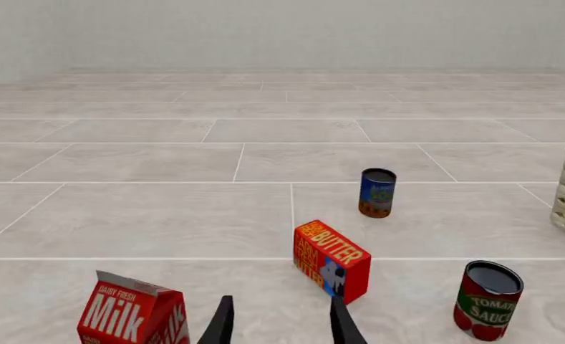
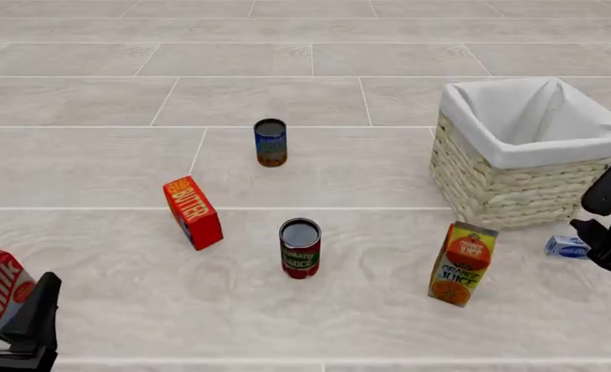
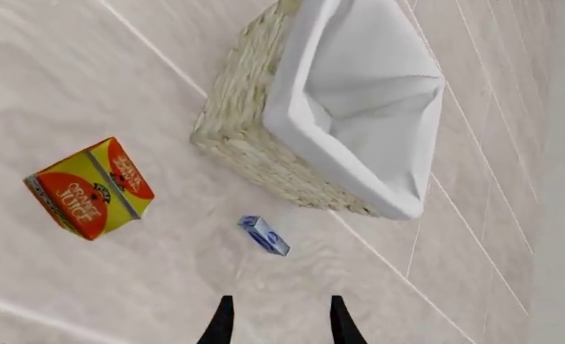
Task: Pick the cream cheese and place it in the basket.
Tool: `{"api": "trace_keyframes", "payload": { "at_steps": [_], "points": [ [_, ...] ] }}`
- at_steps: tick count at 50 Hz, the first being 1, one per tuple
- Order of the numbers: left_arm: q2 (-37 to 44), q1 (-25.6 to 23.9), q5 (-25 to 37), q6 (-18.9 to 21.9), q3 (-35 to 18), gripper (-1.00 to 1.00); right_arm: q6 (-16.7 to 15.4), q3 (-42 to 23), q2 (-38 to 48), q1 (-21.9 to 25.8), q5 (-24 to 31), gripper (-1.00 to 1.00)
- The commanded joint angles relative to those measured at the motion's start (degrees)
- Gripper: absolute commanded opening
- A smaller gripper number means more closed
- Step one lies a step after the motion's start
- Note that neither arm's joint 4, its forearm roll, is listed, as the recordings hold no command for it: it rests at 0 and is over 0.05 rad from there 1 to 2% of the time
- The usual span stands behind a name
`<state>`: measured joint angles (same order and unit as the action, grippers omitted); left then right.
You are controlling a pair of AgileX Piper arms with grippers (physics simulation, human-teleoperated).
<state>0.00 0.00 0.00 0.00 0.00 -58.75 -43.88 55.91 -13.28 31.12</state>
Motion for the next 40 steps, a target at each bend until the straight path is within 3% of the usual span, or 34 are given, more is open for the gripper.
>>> {"api": "trace_keyframes", "payload": {
  "at_steps": [1,11,14,25,30,32,40],
  "points": [
    [0.0,0.0,0.0,0.0,0.0,1.0,-4.3,3.4,3.4,-1.4,-4.7,1.0],
    [0.0,0.0,0.0,0.0,0.0,1.0,-5.8,3.4,5.7,-2.3,-7.9,1.0],
    [0.0,0.0,0.0,0.0,0.0,1.0,-4.2,1.9,6.4,-1.6,-8.9,1.0],
    [0.0,0.0,0.0,0.0,0.0,1.0,-7.2,5.4,13.9,-5.1,-16.2,1.0],
    [0.0,0.0,0.0,0.0,0.0,1.0,-6.9,5.6,15.6,-4.7,-17.4,1.0],
    [0.0,0.0,0.0,0.0,0.0,1.0,-9.0,7.0,16.3,-4.7,-19.0,1.0],
    [0.0,0.0,0.0,0.0,0.0,1.0,-10.7,5.8,20.1,-5.6,-21.4,1.0]
  ]
}}
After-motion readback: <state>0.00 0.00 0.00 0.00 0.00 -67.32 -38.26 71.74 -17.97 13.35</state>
